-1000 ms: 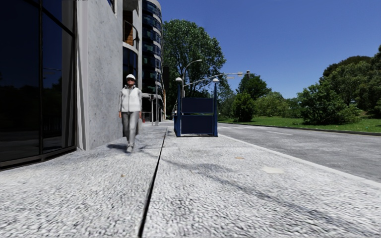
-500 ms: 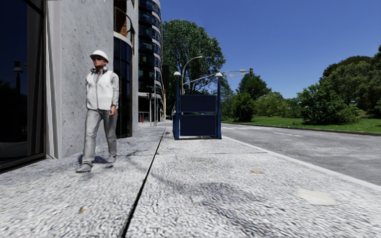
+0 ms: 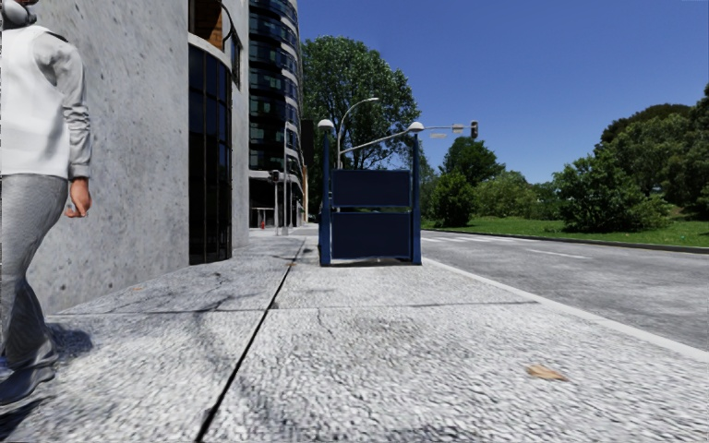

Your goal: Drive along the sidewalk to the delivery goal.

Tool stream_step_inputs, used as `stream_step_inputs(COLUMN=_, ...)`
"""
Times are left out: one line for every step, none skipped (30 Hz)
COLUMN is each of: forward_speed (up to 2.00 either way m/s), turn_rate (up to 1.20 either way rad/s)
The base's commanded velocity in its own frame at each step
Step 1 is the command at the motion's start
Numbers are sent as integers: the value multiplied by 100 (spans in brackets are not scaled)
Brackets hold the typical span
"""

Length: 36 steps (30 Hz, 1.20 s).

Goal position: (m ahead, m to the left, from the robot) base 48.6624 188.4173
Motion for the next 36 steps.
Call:
stream_step_inputs(forward_speed=200, turn_rate=16)
stream_step_inputs(forward_speed=200, turn_rate=19)
stream_step_inputs(forward_speed=200, turn_rate=22)
stream_step_inputs(forward_speed=200, turn_rate=22)
stream_step_inputs(forward_speed=200, turn_rate=23)
stream_step_inputs(forward_speed=200, turn_rate=25)
stream_step_inputs(forward_speed=200, turn_rate=28)
stream_step_inputs(forward_speed=200, turn_rate=28)
stream_step_inputs(forward_speed=200, turn_rate=29)
stream_step_inputs(forward_speed=200, turn_rate=29)
stream_step_inputs(forward_speed=200, turn_rate=30)
stream_step_inputs(forward_speed=200, turn_rate=31)
stream_step_inputs(forward_speed=200, turn_rate=31)
stream_step_inputs(forward_speed=200, turn_rate=32)
stream_step_inputs(forward_speed=200, turn_rate=33)
stream_step_inputs(forward_speed=200, turn_rate=34)
stream_step_inputs(forward_speed=200, turn_rate=34)
stream_step_inputs(forward_speed=200, turn_rate=34)
stream_step_inputs(forward_speed=200, turn_rate=34)
stream_step_inputs(forward_speed=200, turn_rate=34)
stream_step_inputs(forward_speed=200, turn_rate=34)
stream_step_inputs(forward_speed=200, turn_rate=34)
stream_step_inputs(forward_speed=200, turn_rate=36)
stream_step_inputs(forward_speed=200, turn_rate=36)
stream_step_inputs(forward_speed=200, turn_rate=37)
stream_step_inputs(forward_speed=200, turn_rate=37)
stream_step_inputs(forward_speed=200, turn_rate=37)
stream_step_inputs(forward_speed=200, turn_rate=38)
stream_step_inputs(forward_speed=200, turn_rate=40)
stream_step_inputs(forward_speed=200, turn_rate=41)
stream_step_inputs(forward_speed=200, turn_rate=41)
stream_step_inputs(forward_speed=200, turn_rate=41)
stream_step_inputs(forward_speed=200, turn_rate=41)
stream_step_inputs(forward_speed=200, turn_rate=41)
stream_step_inputs(forward_speed=200, turn_rate=41)
stream_step_inputs(forward_speed=200, turn_rate=41)
